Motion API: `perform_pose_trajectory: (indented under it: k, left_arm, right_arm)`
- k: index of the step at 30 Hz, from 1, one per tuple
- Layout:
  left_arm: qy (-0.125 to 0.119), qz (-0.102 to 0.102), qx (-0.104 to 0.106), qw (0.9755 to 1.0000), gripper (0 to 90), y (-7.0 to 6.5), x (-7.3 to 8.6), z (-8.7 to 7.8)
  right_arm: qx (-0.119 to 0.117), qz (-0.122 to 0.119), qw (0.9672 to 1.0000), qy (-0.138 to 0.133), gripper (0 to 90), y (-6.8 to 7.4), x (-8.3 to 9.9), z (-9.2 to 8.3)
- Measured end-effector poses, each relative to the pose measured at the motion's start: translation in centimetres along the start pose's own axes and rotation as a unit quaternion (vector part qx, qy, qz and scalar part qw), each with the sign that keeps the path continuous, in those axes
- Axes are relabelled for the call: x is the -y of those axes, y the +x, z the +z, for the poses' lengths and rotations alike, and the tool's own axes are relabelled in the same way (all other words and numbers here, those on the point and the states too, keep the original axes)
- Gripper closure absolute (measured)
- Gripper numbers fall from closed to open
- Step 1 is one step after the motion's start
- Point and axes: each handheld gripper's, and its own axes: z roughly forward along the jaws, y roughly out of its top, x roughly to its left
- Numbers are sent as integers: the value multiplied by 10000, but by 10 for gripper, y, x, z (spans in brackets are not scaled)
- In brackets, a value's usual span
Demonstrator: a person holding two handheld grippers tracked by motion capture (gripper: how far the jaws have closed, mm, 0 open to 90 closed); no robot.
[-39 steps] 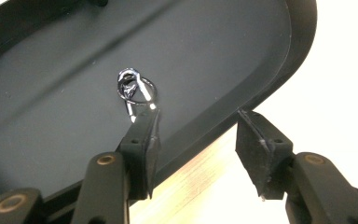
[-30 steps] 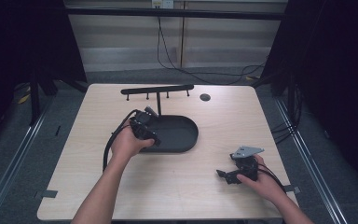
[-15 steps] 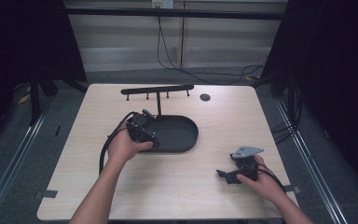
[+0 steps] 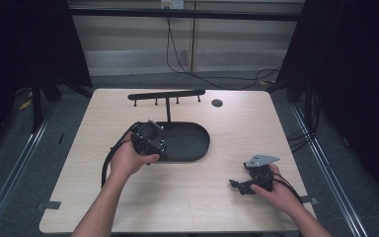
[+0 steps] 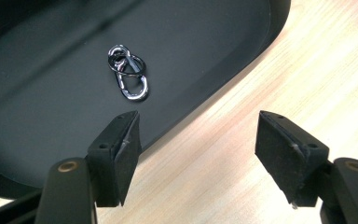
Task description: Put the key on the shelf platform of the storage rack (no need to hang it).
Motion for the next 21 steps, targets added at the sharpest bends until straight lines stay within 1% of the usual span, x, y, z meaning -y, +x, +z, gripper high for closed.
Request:
perform_pose_trajectory:
  k: [1, 4, 6, 8, 11, 15, 21]
  left_arm:
    - [-37, 28, -10, 10000, 308, 0, 2, 0]
    - [-19, 80, 8, 10000, 304, 0, 9, 2]
    - [-20, 64, 20, 10000, 300, -1, 16, 4]
    - [-31, 90, 33, 9999, 298, -1, 20, 5]
    - [-78, 42, 40, 10000, 297, -1, 29, 6]
    - [-86, 74, 69, 9999, 296, -1, 39, 7]
    - [-111, 81, 94, 9999, 296, -2, 51, 9]
  right_arm:
    - [-2, 1, 10000, 3, 106, 0, 0, 0]
    - [1, -3, 10000, -1, 106, 0, 0, 0]
    - [-2, -3, 10000, 2, 106, 0, 0, 0]
    - [0, -9, 10000, -2, 106, 0, 0, 0]
    - [-2, -5, 10000, 2, 106, 0, 0, 0]
    - [0, -7, 10000, -2, 106, 0, 0, 0]
    - [0, -5, 10000, 0, 106, 0, 0, 0]
